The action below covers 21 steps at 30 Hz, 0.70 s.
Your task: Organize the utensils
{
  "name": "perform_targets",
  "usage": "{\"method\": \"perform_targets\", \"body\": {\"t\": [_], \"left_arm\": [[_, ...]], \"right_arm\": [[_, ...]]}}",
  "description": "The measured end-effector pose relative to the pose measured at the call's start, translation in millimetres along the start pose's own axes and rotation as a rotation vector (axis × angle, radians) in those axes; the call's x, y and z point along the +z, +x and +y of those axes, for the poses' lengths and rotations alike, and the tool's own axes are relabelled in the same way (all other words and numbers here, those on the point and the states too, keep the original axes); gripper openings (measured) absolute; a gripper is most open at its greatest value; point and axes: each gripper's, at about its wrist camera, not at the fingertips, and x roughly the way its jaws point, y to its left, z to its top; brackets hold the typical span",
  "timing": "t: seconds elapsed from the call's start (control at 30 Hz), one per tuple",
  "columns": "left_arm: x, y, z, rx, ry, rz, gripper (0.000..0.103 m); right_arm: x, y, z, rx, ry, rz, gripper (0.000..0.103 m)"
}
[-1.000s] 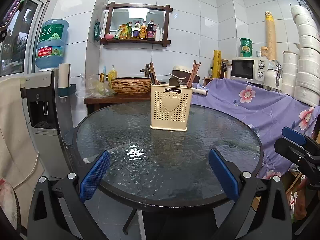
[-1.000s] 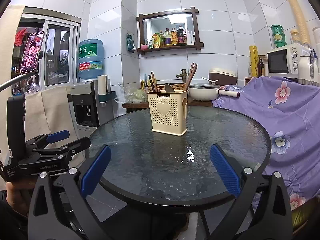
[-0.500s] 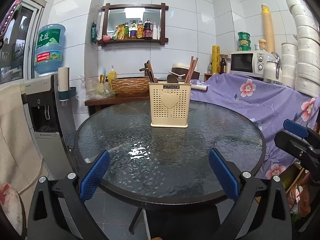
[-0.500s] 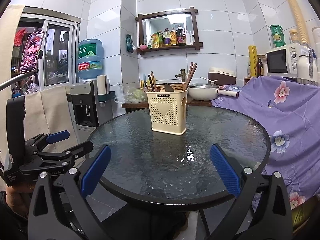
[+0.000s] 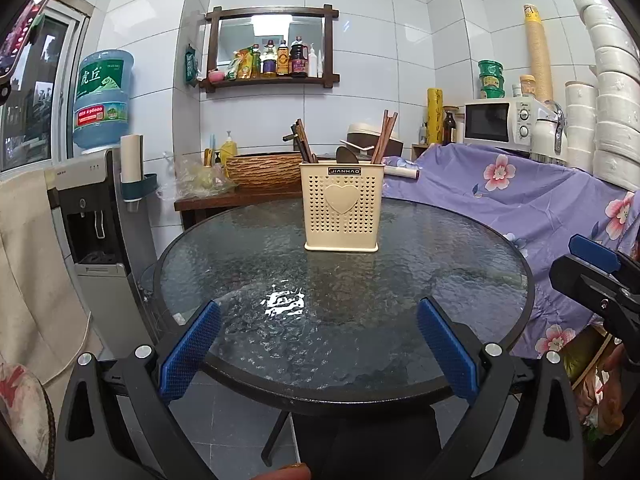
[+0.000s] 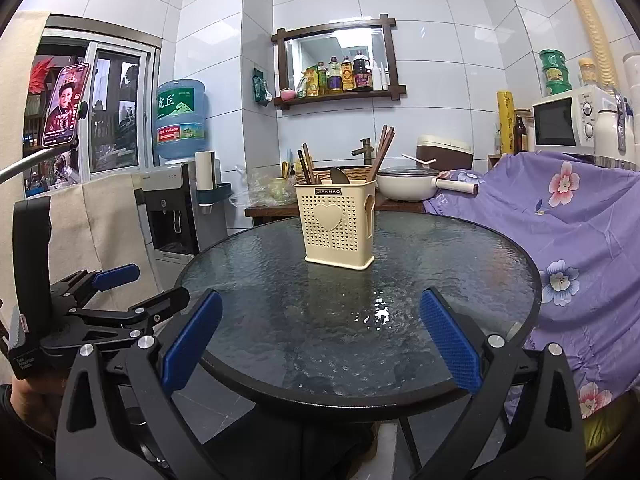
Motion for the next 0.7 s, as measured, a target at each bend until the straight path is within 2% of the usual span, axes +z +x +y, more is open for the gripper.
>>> {"method": "perform_targets", "body": {"t": [0.7], "left_arm": [[0.8,-1.9,3.2,-0.004,-0.032,0.008,0.097]], "right_arm": [[0.7,1.4,5.0,0.004,0.002,0.002,0.097]]}}
